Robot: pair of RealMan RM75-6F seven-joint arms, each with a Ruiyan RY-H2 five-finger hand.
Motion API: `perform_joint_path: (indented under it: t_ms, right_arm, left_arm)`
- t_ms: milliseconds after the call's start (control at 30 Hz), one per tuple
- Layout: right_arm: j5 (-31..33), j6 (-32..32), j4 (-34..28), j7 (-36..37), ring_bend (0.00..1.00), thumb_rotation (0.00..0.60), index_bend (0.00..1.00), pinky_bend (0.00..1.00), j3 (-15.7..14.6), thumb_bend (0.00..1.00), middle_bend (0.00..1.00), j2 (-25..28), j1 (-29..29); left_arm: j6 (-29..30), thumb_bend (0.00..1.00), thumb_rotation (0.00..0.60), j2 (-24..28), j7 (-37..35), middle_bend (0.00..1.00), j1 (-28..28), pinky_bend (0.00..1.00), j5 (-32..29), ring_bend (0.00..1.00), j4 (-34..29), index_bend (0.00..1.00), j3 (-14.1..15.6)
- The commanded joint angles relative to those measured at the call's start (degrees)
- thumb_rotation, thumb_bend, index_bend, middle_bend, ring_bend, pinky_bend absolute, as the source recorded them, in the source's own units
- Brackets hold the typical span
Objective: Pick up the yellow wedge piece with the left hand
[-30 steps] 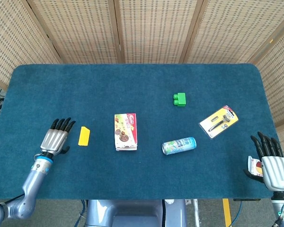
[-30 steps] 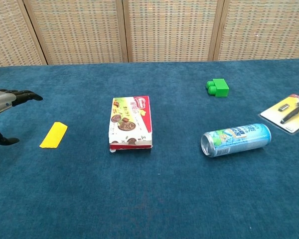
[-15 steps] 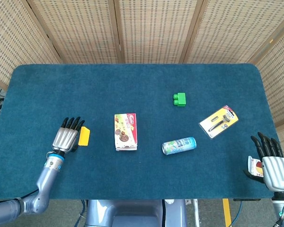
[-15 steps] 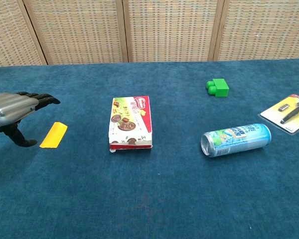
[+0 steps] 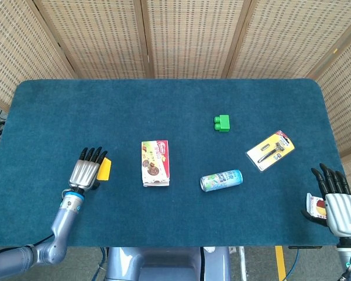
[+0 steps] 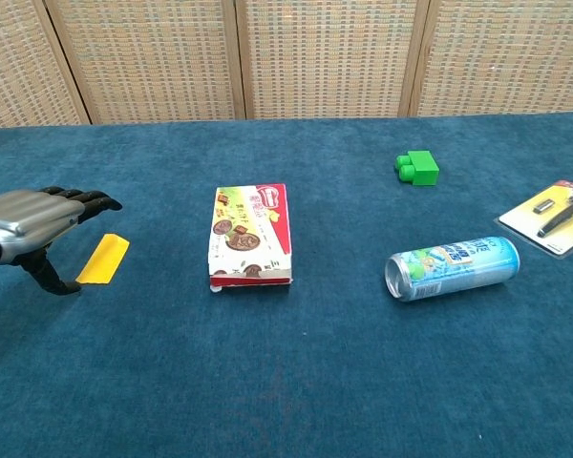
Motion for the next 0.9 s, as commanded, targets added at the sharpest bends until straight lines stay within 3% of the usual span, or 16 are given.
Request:
perform_joint_path:
  t_ms: [33,567,900]
  right_arm:
    - [-0.2,0.2,0.0,0.1,0.0,0.6,0.0,0.0,0.0,0.1,0.0,0.0,-0.1]
    - [-0.9,1.2,0.2,2.0,0.0,0.6,0.0,0.0,0.0,0.1,0.0,0.3,-0.4]
    - [-1.1,1.3,0.4,2.6,0.0,0.6,0.0,0.0,0.0,0.1,0.0,0.4,-0.5]
  left_arm:
    - [0.1,0.24,0.6,-0.2,-0.1,0.0,-0.2,0.0,0.0,0.0,0.2,0.0,0.0]
    - [0.0,0.26,0.6,-3.7,0.6,0.0,-1.9,0.0,-0.6,0.0,4.5,0.0,-0.1]
    - [1.6,0.43,0.6,-4.9,-0.6,0.0,-1.8,0.0,1.2,0.0,6.8,0.0,-0.4]
